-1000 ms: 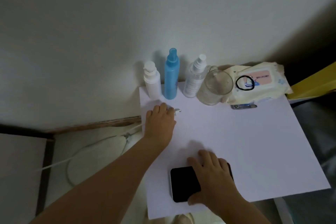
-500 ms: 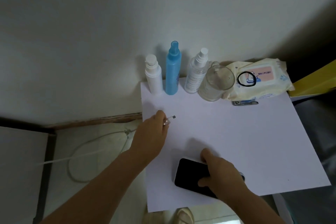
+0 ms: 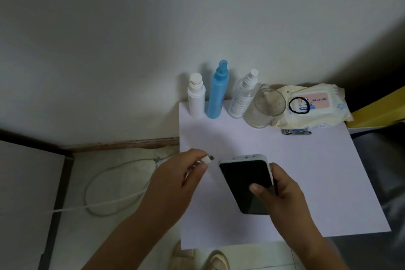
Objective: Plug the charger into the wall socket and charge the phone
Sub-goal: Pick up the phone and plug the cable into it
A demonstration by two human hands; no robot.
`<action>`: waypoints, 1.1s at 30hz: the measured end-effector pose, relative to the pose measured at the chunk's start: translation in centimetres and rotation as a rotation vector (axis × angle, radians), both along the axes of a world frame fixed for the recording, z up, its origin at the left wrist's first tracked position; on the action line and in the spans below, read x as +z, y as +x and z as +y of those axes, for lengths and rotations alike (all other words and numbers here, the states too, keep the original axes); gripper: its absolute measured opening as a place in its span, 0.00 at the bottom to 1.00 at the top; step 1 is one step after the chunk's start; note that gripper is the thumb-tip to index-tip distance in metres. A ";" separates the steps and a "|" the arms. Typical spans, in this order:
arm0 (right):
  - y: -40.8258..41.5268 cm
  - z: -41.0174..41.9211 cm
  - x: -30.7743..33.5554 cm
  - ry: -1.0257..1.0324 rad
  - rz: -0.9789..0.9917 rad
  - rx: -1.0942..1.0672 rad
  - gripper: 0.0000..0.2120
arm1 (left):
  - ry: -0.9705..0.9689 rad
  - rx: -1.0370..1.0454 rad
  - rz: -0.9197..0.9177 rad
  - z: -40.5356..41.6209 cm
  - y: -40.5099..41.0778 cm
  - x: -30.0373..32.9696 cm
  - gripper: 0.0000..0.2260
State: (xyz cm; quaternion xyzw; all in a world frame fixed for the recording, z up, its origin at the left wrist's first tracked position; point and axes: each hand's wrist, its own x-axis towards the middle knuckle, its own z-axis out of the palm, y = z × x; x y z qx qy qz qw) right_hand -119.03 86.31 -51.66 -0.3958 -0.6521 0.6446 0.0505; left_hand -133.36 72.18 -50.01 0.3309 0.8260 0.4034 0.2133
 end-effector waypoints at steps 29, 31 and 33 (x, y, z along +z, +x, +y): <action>-3.6 0.0 3.4 -0.488 0.354 -0.680 0.07 | -0.017 0.082 -0.459 1.3 1.9 2.8 0.10; -3.7 0.0 3.6 -0.436 0.353 -0.638 0.08 | -0.045 0.079 -0.460 1.5 1.8 2.6 0.09; -3.9 0.0 3.7 -0.404 0.365 -0.605 0.09 | -0.049 0.097 -0.468 1.7 1.9 2.4 0.10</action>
